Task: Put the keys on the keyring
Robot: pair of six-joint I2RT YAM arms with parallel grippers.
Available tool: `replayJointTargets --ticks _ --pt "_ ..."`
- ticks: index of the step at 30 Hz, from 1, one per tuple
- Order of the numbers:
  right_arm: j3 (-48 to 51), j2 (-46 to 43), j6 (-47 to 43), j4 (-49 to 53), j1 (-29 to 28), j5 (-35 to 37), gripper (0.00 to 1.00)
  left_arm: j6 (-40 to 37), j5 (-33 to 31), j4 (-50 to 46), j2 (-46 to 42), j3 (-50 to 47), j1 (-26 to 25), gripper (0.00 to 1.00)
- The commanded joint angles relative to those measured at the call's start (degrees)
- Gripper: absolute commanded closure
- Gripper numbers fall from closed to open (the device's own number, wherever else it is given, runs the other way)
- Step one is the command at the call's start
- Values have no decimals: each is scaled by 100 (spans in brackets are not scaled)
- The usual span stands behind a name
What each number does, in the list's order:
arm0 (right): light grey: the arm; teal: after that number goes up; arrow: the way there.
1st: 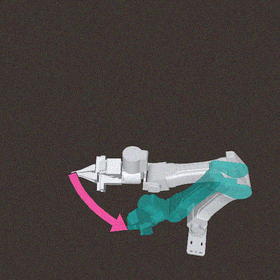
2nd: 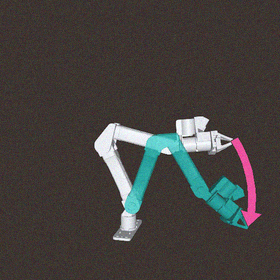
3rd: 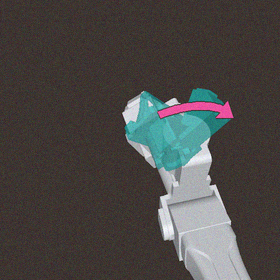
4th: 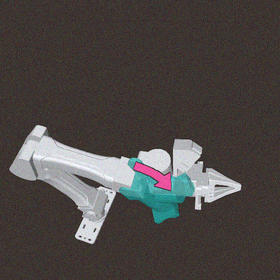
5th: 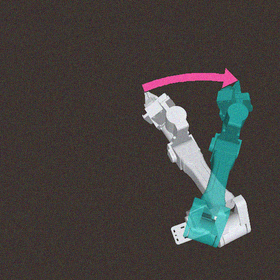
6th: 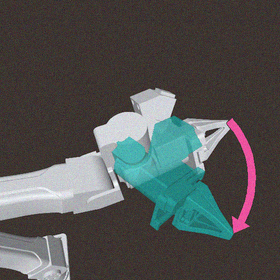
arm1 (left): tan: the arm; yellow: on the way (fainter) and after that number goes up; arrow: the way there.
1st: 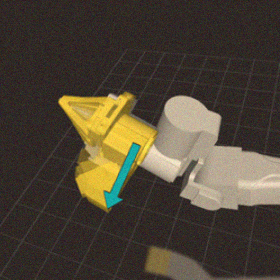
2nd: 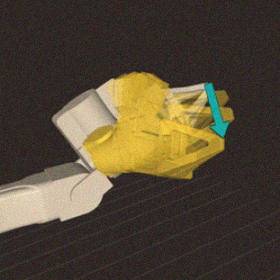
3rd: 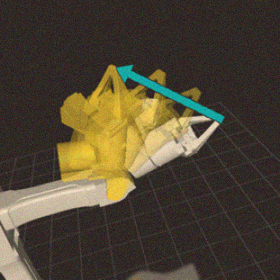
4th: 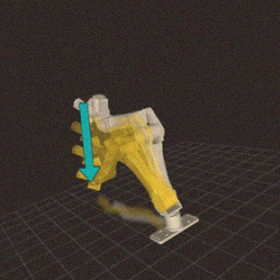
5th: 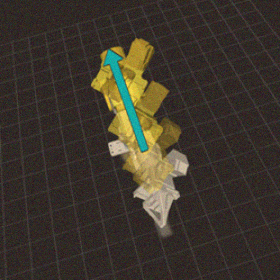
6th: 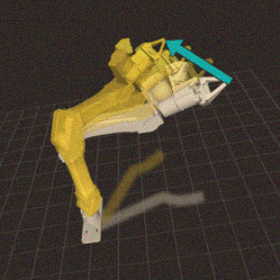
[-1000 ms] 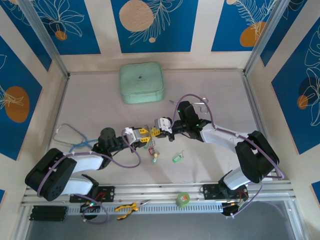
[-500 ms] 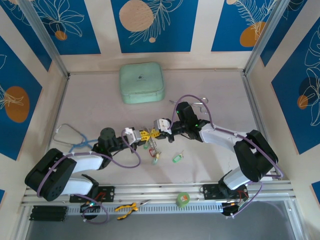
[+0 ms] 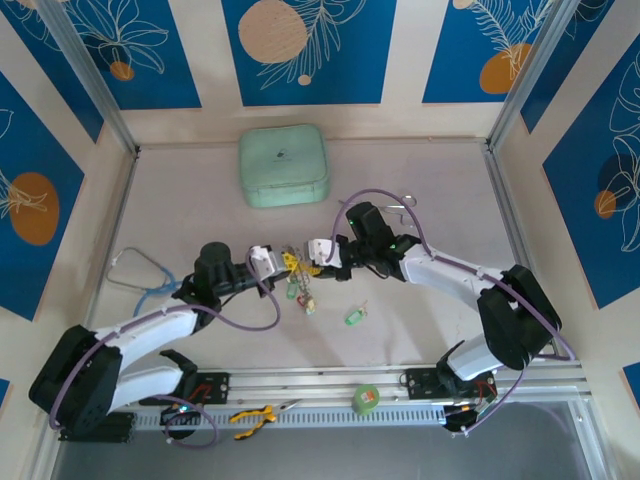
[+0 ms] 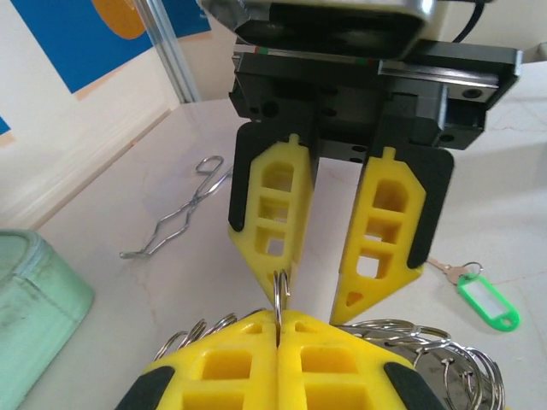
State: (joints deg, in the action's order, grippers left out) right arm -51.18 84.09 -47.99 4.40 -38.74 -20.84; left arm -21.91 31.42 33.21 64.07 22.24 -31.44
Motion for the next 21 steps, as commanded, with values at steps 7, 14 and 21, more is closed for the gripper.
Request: replayJointTargets --ticks 7,14,21 --pt "-270 -64 -6 224 -176 63 75 -390 -78 -1263 -221 383 -89 100" --pt "-244 92 102 7 -236 -126 73 -371 7 -1181 -202 372 -97 100" --pt "-248 202 237 -225 -272 -258 73 -407 74 -1219 -216 344 -91 100"
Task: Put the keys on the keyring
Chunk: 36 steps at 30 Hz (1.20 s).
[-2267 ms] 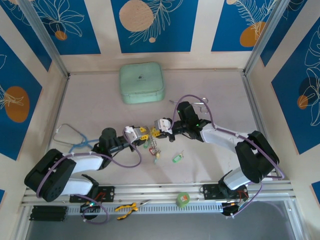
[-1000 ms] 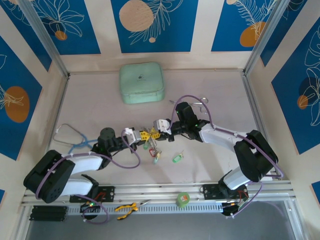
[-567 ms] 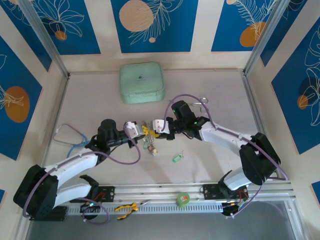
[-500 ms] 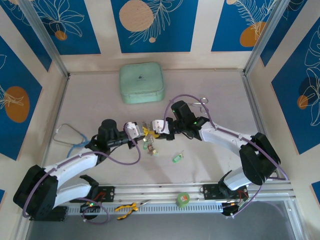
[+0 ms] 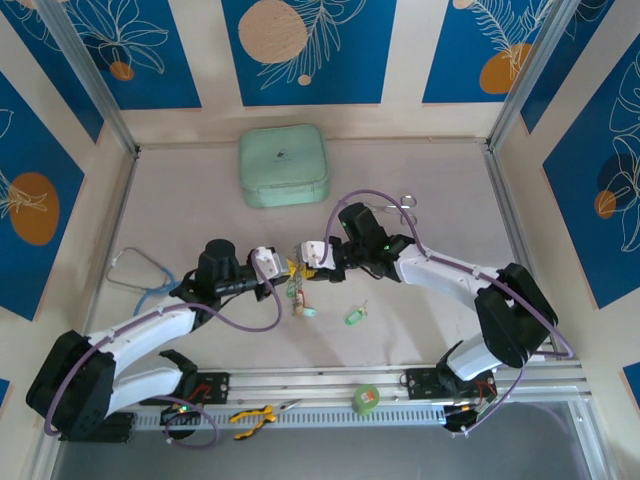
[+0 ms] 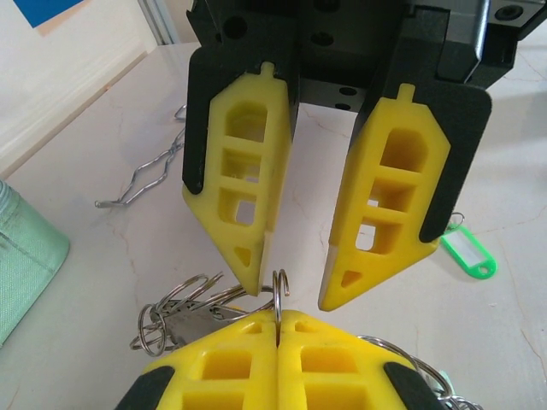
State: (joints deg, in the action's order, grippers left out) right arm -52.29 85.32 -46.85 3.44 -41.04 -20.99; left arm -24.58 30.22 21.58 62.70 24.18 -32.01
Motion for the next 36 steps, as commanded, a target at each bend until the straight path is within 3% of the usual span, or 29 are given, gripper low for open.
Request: replayJointTargets --ticks 1,10,16,19,20,22,24,32,36 --pt "-145 84 124 -126 -44 -269 74 -150 187 -74 -82 149 -34 100" --pt "-191 99 88 9 -10 -401 82 -229 210 -216 -56 217 -44 100" --pt "-246 161 123 99 -15 -547 100 -148 235 -41 -95 154 -51 100" --pt "-198 156 182 70 25 -668 100 -35 174 162 -126 63 -44 100" --pt "-165 152 214 48 49 -734 100 4 148 246 -112 30 -49 98" --pt "-102 152 279 -30 107 -871 100 126 85 514 -78 -88 -36 81" --pt "-47 161 320 -85 157 -1005 100 229 69 857 -15 -256 -36 73" --pt "79 213 423 -263 315 -1420 100 852 -5 2924 376 -1088 10 55" --pt "96 213 398 -255 361 -1717 100 950 120 3458 717 -1201 40 54"
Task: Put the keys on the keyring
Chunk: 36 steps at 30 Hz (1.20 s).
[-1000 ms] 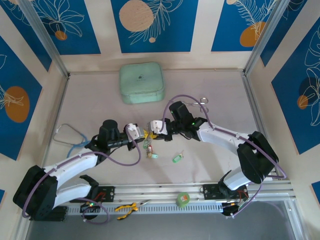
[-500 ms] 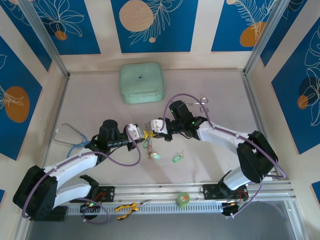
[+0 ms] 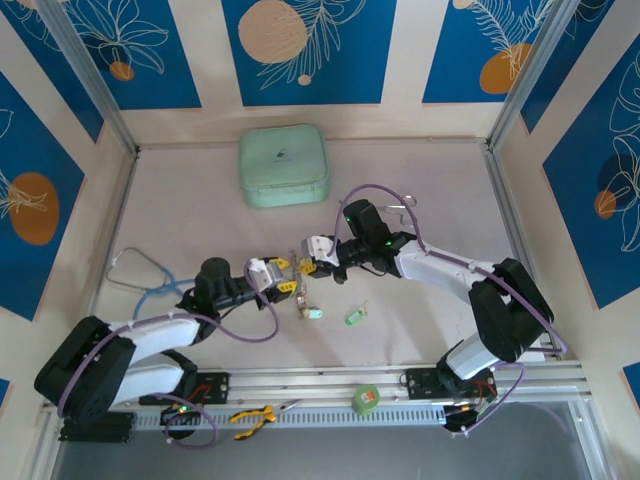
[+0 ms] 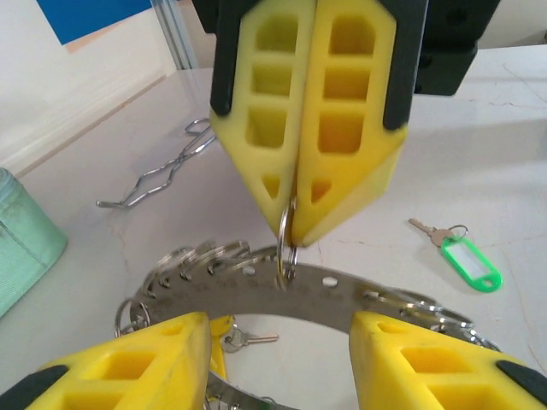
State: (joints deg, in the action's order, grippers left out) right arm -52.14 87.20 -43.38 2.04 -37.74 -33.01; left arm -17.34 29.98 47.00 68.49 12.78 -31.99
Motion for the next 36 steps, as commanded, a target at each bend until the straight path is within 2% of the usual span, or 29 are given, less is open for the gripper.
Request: replayJointTargets --ticks 1,6,13,22,31,36 --pt "72 19 41 -93 32 -545 100 259 191 1080 231 -80 41 54" --pt "55 3 31 -31 48 -615 100 333 329 1670 592 -114 43 58" --pt "11 43 57 -36 30 -488 100 473 533 2185 890 -91 36 72" --pt "11 41 110 -55 4 -425 100 550 679 2164 839 -109 37 80" --pt "89 -18 148 -226 3 -87 100 522 790 1914 652 -109 42 80" --pt "29 14 171 -164 -23 -292 100 563 826 1883 649 -91 38 87"
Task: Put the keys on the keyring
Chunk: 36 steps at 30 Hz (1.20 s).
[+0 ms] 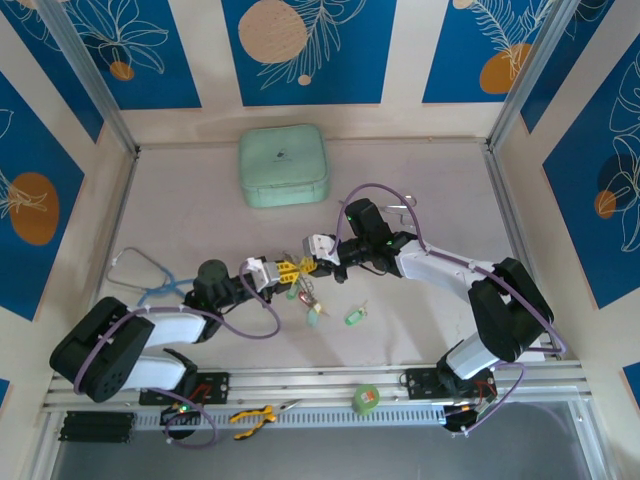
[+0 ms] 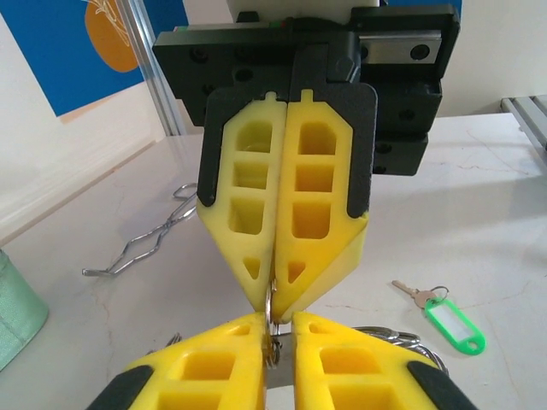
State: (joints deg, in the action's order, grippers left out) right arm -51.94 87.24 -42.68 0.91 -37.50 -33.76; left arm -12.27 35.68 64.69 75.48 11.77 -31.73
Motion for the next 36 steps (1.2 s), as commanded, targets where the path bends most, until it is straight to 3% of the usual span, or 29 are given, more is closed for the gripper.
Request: replayJointTargets --ticks 1,7,10,12,14,20,36 --pt "9 20 121 -48 -58 -271 100 65 255 172 -21 11 16 89" --pt "-26 30 148 33 -75 -448 100 52 208 246 66 52 16 100" --pt "-70 13 67 195 -81 -218 100 -13 115 181 12 69 17 100" --pt "-44 -35 -42 245 -87 186 82 -111 58 -33 -103 101 13 100" --pt "-81 -96 -238 462 -77 546 76 -322 11 -566 -325 202 6 100" --pt "-244 -181 -536 947 -82 912 80 -925 -129 -1923 -931 444 -20 100" --pt "-299 -84 -364 605 -320 722 79 -926 -53 -1925 -904 466 -53 100"
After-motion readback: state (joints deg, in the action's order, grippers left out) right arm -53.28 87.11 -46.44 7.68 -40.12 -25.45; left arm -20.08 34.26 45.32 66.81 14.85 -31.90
